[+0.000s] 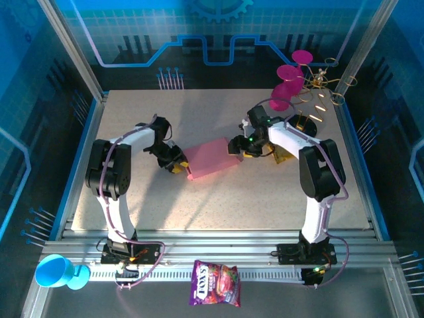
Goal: Fold the paper box
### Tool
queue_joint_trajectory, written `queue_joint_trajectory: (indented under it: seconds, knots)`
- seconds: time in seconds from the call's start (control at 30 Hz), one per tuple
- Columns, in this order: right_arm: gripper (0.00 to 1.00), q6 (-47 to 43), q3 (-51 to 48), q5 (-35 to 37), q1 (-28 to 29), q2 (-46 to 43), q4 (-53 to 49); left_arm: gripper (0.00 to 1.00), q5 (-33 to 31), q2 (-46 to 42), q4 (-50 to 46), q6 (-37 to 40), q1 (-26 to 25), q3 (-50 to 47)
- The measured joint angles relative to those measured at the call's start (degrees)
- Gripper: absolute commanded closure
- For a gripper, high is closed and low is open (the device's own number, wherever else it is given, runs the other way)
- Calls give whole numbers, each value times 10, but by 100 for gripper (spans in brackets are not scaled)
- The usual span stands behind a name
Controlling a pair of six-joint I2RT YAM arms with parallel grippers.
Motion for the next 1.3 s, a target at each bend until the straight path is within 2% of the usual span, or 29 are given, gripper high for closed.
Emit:
queue_joint_trajectory:
  seconds: [0.17, 0.27, 0.63, 0.87, 1.17, 1.3]
  knots:
    - [36, 0, 26, -9, 0, 40, 4, 53, 0, -17, -13, -9, 0, 34]
    - [41, 0, 36, -11, 0, 58, 3, 52, 0, -19, -15, -9, 0, 41]
    - [46, -11, 37, -9, 0, 65, -2, 50, 5, 1, -5, -14, -1, 43]
    - [54, -15, 34, -9, 0, 65, -2, 65, 9, 49, 21, -19, -12, 57]
    - [59, -29, 32, -15, 0, 65, -2, 87, 21, 53, 31, -24, -12, 57]
    - [58, -41, 32, -18, 0, 65, -3, 90, 19, 53, 29, -12, -12, 57]
